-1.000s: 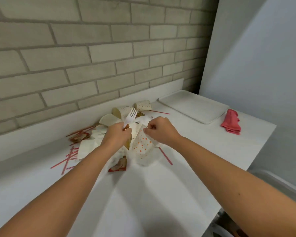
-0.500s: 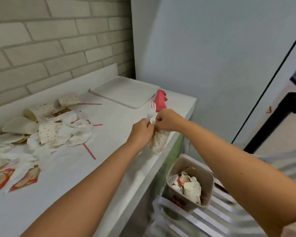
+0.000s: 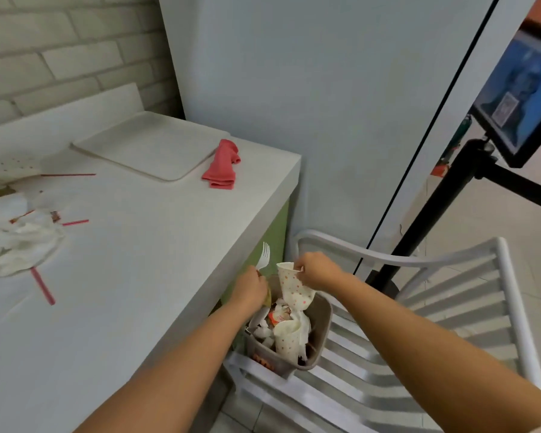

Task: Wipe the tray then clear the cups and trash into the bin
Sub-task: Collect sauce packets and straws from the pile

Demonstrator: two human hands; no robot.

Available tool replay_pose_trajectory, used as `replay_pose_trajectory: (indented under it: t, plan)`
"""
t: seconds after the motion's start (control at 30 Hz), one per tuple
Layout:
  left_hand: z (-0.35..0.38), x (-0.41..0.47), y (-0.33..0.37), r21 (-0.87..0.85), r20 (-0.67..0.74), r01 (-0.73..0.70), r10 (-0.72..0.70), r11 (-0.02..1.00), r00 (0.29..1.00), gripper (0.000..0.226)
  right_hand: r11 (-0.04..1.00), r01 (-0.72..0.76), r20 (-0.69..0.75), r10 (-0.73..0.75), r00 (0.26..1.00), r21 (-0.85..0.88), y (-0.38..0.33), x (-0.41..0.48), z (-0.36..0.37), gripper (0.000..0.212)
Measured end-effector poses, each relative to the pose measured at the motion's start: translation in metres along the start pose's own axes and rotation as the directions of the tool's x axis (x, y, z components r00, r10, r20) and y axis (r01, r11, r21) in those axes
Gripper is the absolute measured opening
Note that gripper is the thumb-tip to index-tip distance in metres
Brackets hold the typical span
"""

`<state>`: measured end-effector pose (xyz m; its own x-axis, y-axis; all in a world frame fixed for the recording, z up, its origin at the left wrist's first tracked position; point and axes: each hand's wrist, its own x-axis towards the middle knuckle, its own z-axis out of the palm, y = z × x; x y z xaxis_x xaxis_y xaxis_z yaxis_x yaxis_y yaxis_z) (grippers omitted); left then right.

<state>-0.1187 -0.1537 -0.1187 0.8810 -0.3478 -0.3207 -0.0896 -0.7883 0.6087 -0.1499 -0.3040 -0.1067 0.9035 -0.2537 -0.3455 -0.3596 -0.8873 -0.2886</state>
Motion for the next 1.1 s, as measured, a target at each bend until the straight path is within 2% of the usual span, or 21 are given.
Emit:
replay_pose_trajectory:
  t: [0.13,0.23,0.3,0.43,0.67,0.83,0.97,1.03,1.1]
  plan:
    - [0.025,0.015,-0.013,0.020,0.038,0.129,-0.130,0.991,0.991,0.027,0.995,0.089,0.006,-0.089,0.996,0.035,0.023,0.011,0.033,0.027]
    - [0.033,0.019,-0.021,0.044,0.050,0.180,-0.182,0.983,0.982,0.028,0.983,0.170,0.001,-0.170,0.985,0.063,0.031,0.013,0.058,0.025]
    - [0.038,0.023,-0.026,0.054,0.058,0.191,-0.194,0.980,0.979,0.028,0.980,0.188,0.050,-0.191,0.980,0.068,0.038,0.016,0.073,0.026]
    - [0.047,0.027,-0.035,0.039,0.071,0.184,-0.186,0.982,0.980,0.025,0.978,0.207,0.156,-0.210,0.965,0.039,0.047,0.017,0.091,0.028]
    - [0.063,0.036,-0.036,0.037,0.112,0.186,-0.189,0.982,0.976,0.025,0.978,0.199,0.104,-0.204,0.973,0.054,0.057,0.025,0.099,0.029]
    - [0.076,0.043,-0.035,0.088,0.147,0.232,-0.243,0.969,0.959,0.031,0.979,0.189,0.106,-0.180,0.978,-0.079,0.067,0.024,0.109,0.031]
    - [0.087,0.051,-0.032,0.141,0.182,0.364,-0.385,0.921,0.905,0.039,0.987,0.140,0.175,-0.125,0.977,-0.074,0.070,0.026,0.117,0.032]
    - [0.090,0.055,-0.034,0.174,0.226,0.464,-0.494,0.869,0.840,0.037,0.994,0.101,0.201,-0.089,0.976,-0.051,0.071,0.027,0.119,0.031]
    - [0.090,0.056,-0.035,0.106,0.292,0.552,-0.556,0.827,0.778,0.035,0.995,0.074,0.209,-0.060,0.976,-0.061,0.072,0.027,0.120,0.032]
